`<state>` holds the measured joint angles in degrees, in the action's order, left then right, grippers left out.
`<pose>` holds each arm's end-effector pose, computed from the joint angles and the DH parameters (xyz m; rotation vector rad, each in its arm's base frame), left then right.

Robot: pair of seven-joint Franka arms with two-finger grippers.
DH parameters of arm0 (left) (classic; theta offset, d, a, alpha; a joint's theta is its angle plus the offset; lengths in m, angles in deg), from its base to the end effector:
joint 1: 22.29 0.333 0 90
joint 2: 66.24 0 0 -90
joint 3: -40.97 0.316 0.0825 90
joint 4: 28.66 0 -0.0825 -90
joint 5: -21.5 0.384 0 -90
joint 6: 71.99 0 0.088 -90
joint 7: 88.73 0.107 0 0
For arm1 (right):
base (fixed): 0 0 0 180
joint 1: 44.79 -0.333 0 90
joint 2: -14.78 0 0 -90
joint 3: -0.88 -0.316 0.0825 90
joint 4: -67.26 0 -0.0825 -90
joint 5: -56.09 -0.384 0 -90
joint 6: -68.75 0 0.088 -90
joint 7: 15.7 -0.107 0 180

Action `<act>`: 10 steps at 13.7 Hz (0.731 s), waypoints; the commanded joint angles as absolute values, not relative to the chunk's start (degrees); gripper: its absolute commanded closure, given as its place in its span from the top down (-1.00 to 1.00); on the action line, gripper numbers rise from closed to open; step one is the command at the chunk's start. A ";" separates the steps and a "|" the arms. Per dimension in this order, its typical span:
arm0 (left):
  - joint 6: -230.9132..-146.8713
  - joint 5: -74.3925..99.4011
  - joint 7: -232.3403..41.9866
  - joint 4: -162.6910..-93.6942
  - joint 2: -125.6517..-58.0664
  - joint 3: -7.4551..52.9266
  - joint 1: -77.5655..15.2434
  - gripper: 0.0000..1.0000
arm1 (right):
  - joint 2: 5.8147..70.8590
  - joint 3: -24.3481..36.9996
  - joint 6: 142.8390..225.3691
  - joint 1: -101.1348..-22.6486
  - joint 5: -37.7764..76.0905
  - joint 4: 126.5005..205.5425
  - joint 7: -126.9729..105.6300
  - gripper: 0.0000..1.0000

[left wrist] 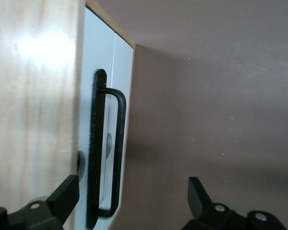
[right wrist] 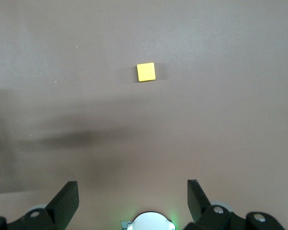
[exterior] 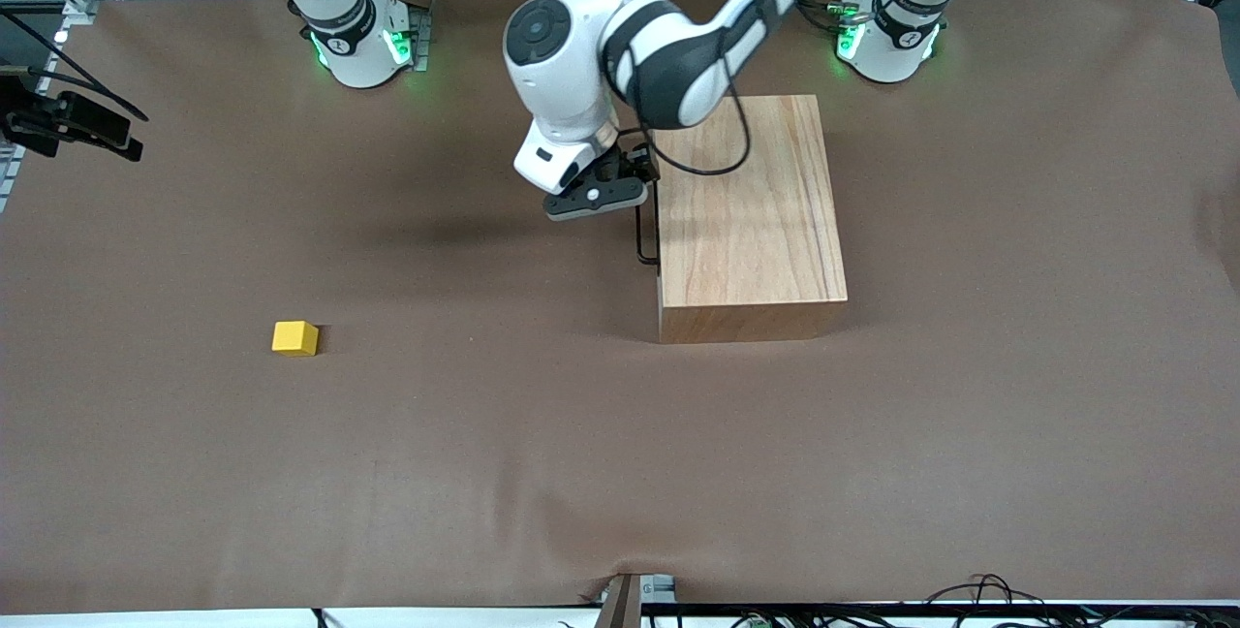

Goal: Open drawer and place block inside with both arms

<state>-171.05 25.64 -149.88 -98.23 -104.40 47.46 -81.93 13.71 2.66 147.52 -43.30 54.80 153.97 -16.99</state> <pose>0.4218 -0.5857 0.3759 -2.9366 -0.1529 -0.0582 0.5271 -0.0275 0.6452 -3.1088 0.1190 0.1861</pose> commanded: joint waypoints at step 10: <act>-169.99 30.55 -148.93 -95.10 -113.08 51.78 -87.68 1.00 | 14.17 2.28 146.53 -42.51 54.25 153.04 -16.14 1.00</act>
<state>-170.98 29.30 -149.57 -97.16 -111.84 51.50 -87.33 13.77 2.66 147.32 -43.30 54.80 153.97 -16.94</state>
